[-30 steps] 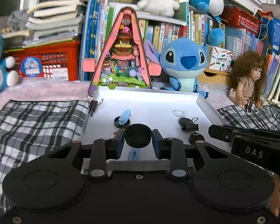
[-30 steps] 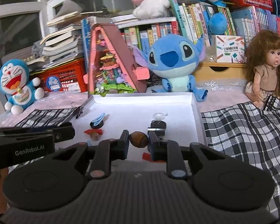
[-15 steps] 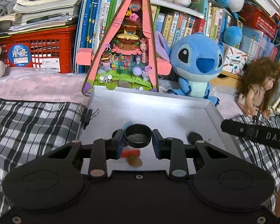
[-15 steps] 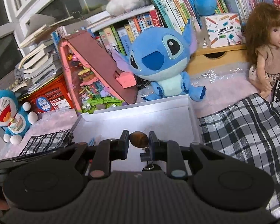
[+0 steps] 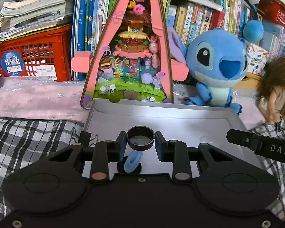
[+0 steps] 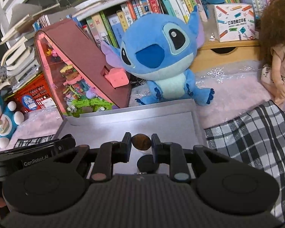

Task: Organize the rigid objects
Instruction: 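Lower the puck and ball into the box and open both grippers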

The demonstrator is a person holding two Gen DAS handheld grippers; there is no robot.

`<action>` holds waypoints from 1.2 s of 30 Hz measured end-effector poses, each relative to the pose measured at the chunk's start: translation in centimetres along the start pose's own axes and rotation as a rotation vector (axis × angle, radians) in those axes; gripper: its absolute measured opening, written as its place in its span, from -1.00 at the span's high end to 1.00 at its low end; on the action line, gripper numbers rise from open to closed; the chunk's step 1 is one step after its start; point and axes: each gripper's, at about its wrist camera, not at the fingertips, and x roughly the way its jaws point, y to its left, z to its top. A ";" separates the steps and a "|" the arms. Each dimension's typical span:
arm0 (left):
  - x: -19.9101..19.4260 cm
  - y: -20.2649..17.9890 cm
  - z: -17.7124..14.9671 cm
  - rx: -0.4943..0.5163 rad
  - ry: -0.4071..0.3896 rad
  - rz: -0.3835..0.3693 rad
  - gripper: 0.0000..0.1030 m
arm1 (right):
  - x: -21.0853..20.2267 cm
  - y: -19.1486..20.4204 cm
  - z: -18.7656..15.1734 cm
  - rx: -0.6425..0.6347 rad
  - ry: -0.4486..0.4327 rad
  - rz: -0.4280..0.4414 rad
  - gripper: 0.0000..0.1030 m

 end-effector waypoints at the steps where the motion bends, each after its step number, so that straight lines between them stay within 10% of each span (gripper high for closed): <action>1: 0.3 0.1 0.0 -0.004 0.003 0.002 0.42 | 0.5 0.1 0.0 -0.003 0.005 -0.001 0.48; 36: 4.6 0.2 -0.4 0.022 0.021 0.058 0.41 | 7.1 0.6 0.2 -0.023 0.042 -0.090 0.43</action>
